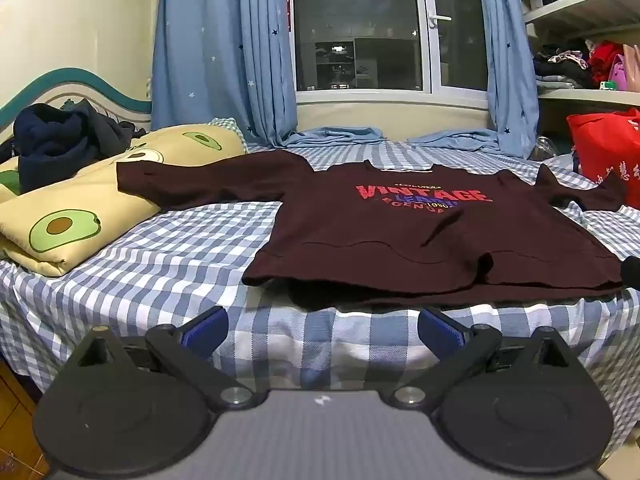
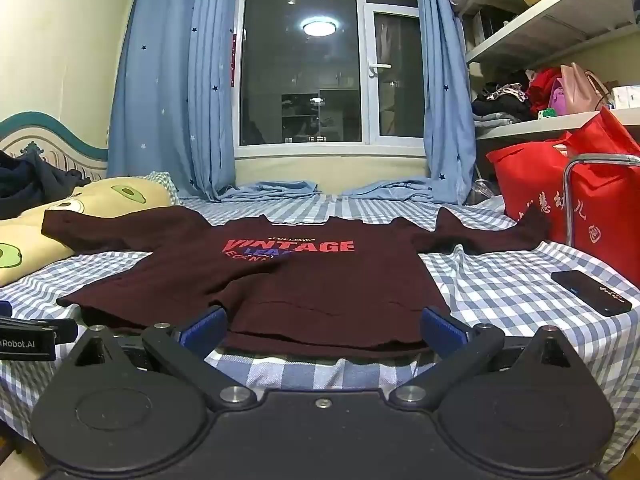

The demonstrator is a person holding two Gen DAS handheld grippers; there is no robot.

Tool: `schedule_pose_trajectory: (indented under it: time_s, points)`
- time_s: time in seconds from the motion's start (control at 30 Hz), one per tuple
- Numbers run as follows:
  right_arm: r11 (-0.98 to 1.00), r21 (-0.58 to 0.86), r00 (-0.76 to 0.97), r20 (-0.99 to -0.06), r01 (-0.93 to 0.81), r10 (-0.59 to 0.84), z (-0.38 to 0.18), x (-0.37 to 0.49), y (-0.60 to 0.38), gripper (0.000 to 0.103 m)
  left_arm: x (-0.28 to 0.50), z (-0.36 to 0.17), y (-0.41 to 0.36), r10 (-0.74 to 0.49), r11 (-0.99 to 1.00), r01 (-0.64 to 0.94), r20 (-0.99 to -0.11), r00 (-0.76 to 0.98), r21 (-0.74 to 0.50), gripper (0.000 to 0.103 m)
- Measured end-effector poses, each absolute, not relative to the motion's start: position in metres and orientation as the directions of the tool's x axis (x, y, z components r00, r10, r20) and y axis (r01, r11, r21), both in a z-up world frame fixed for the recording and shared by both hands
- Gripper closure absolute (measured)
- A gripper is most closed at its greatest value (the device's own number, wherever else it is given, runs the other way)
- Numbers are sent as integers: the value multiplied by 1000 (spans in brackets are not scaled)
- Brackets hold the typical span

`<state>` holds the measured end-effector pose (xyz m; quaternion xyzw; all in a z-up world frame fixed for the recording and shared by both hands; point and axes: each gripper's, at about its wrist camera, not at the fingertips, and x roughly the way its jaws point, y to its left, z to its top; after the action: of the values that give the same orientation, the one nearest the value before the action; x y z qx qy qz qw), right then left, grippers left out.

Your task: Fold small clothes

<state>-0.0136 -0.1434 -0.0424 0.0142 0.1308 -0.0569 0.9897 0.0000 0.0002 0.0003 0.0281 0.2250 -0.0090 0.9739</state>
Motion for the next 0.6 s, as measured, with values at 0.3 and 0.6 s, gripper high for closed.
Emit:
schedule_pose_trajectory:
  time_s: [0.3, 0.6]
  points:
    - [993, 12, 957, -267, 116, -108, -44, -12, -143, 0, -1, 0, 3, 5, 998, 21, -441, 897, 53, 1]
    - [993, 15, 959, -262, 119, -110, -42, -12, -144, 0, 3, 0, 3, 10, 998, 15, -444, 896, 53, 1]
